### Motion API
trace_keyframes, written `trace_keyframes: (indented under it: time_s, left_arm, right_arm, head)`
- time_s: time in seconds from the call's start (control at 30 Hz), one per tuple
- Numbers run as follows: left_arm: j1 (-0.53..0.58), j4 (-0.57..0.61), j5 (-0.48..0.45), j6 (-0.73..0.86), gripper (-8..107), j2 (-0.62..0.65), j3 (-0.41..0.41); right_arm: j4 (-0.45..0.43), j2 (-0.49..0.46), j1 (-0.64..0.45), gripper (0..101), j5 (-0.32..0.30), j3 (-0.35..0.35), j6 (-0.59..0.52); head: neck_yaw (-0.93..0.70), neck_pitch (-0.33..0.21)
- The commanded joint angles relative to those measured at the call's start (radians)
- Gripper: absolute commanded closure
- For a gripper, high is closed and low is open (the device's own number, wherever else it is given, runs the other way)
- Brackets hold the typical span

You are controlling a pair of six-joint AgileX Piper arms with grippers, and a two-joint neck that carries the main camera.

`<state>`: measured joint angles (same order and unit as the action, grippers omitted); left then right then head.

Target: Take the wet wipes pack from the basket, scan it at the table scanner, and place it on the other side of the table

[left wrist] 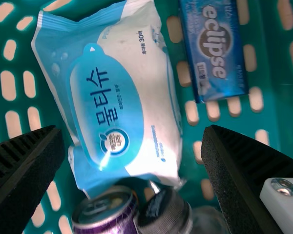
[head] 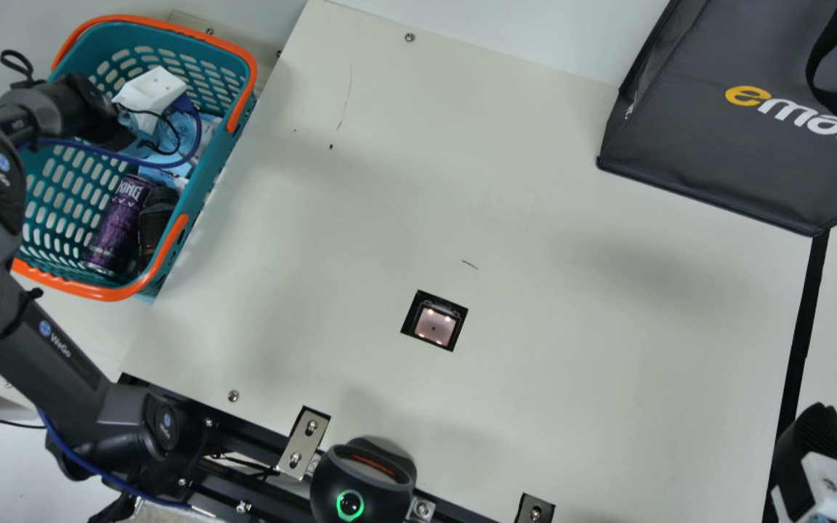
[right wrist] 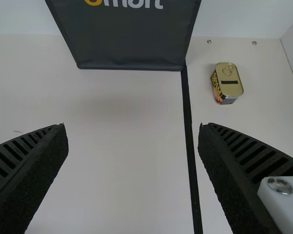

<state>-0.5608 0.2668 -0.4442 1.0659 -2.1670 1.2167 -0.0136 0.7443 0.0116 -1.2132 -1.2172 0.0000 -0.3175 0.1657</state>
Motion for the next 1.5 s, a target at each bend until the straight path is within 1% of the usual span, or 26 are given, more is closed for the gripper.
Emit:
trace_keyframes:
  time_s: [0.0,0.13,0.27,0.57,0.77,1.03,1.07,1.3,1.47]
  left_arm:
    - [0.005,-0.004,0.015,-0.001,9,-0.020,0.009]
    - [0.012,-0.018,0.040,-0.010,9,-0.059,0.037]
    - [0.018,-0.039,0.038,-0.033,9,-0.096,0.070]
    - [0.024,-0.074,-0.012,-0.085,9,-0.163,0.143]
    - [0.026,-0.082,-0.033,-0.100,49,-0.181,0.166]
    - [0.026,-0.098,-0.024,-0.140,102,-0.163,0.158]
    - [0.025,-0.102,-0.021,-0.148,107,-0.156,0.153]
    - [0.017,-0.109,0.021,-0.192,107,-0.082,0.102]
    - [0.011,-0.052,0.054,-0.186,107,-0.006,0.054]
  right_arm:
    - [0.000,0.000,0.000,6,0.000,0.000,0.000]
    - [0.000,0.000,0.000,6,0.001,0.000,0.000]
    - [0.000,0.000,0.000,6,0.001,0.000,0.000]
    - [0.000,0.000,0.000,6,0.001,0.000,0.000]
    - [0.000,0.000,0.000,6,0.001,0.000,0.000]
    - [0.000,0.000,0.000,6,0.001,0.000,0.000]
    - [0.000,0.000,0.000,6,0.001,0.000,0.000]
    - [0.000,0.000,0.000,6,0.000,0.000,0.000]
    - [0.000,0.000,0.000,6,0.000,0.000,0.000]
  head:
    - [-0.004,-0.027]
    - [-0.004,-0.027]
    - [-0.004,-0.027]
    - [-0.004,-0.027]
    - [-0.004,-0.027]
    - [-0.004,-0.027]
    - [-0.004,-0.027]
    - [-0.004,-0.027]
    - [-0.004,-0.027]
